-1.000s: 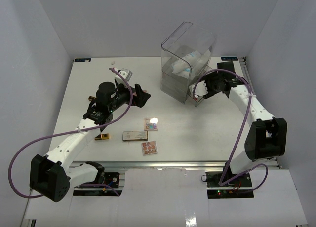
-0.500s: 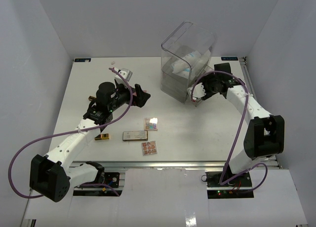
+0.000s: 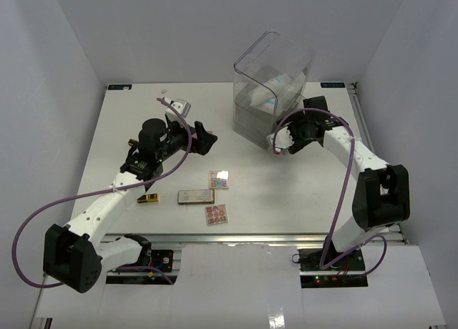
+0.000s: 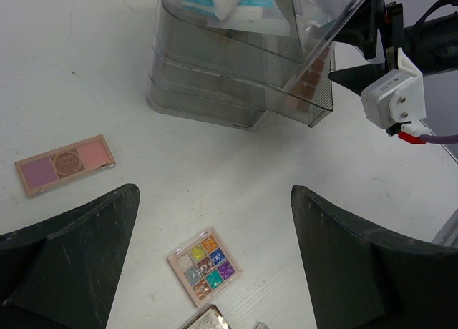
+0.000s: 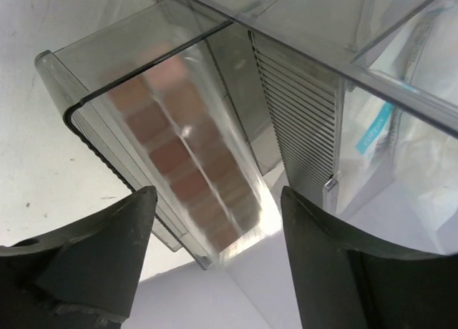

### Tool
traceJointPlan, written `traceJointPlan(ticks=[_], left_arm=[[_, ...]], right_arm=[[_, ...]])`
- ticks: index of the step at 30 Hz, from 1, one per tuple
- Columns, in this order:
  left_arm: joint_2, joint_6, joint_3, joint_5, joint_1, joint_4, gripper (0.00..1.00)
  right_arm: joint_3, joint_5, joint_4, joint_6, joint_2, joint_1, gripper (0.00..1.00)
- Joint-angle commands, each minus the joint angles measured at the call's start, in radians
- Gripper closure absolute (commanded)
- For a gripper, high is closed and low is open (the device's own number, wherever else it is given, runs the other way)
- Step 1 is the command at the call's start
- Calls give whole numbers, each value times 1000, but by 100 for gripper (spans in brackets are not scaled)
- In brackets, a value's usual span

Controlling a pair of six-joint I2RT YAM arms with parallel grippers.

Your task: Organize the makeup

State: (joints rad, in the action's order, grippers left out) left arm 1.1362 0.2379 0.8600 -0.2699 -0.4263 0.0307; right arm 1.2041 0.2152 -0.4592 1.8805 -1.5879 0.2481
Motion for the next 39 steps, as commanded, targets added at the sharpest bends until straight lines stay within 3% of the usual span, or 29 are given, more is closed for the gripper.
traceJointPlan(ticks=[1,7,14,16,20,23,27,30,39], left_arm=[[-27,5,-1,-11,6,13,2],[-22,1,-1,-6,9,14,2],[33,62,14,0,37,-7,2],[68,106,24,-14,55,-22,2],[230,203,80,-90,133,-95,3],[359,213,170,-172,170,-170,5],[482,15,321,-190,175,-316,5],[543,-158,417,-94,174,-382,2],[793,-668,556,100,144,-397,2]], right_arm=[[-5,4,29,7,27,0,19],[46,54,10,-101,79,-1,17],[167,279,-108,-599,216,0,6],[135,410,-141,-776,252,0,5],[-85,638,-79,-1035,363,0,3],[-202,749,-26,-1087,417,0,1],[-307,853,-38,-973,486,-2,6],[-349,862,-38,-935,522,-7,7],[-376,872,-32,-926,588,-87,8]])
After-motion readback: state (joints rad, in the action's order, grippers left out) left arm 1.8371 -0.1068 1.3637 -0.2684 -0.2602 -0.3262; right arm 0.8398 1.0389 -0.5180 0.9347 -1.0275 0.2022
